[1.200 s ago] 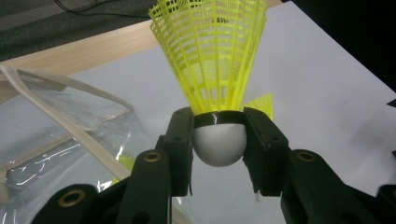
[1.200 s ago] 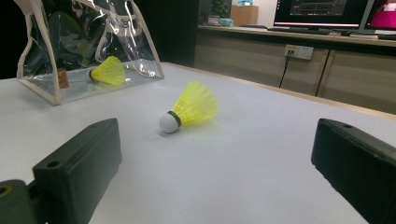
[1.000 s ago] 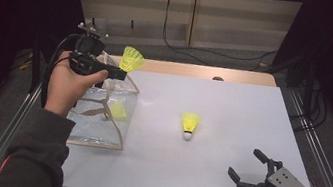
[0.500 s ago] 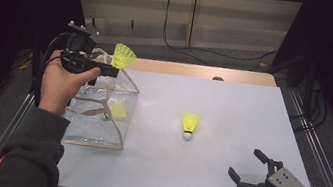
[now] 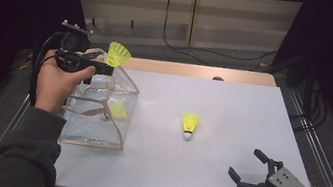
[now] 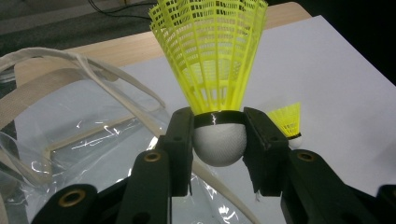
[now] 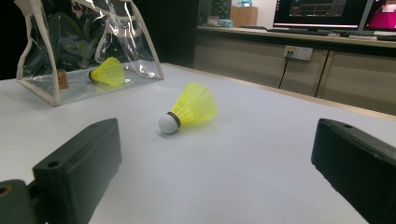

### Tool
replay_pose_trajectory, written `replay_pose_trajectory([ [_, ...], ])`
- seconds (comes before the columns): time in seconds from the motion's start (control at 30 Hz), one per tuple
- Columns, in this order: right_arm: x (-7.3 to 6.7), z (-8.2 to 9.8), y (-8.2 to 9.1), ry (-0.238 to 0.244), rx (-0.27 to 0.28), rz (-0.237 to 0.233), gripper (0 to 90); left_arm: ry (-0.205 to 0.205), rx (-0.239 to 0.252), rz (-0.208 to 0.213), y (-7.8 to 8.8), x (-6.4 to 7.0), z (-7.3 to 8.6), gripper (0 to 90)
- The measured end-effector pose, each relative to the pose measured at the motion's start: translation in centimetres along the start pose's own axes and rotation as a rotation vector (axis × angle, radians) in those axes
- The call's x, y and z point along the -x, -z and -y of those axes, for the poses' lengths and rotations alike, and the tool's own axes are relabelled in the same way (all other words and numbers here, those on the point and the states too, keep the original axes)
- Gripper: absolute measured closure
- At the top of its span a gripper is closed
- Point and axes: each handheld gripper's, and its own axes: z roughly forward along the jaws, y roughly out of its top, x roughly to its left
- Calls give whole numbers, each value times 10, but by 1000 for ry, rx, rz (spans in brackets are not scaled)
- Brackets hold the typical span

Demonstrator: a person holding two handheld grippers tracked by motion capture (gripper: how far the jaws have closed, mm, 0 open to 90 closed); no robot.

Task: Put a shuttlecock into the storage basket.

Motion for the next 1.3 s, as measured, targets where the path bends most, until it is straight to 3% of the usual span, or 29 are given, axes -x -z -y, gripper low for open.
replay_pose_trajectory([
  [1.3,0,0,0,2,0,1,15,66,25,-84,7,-28,11,648],
])
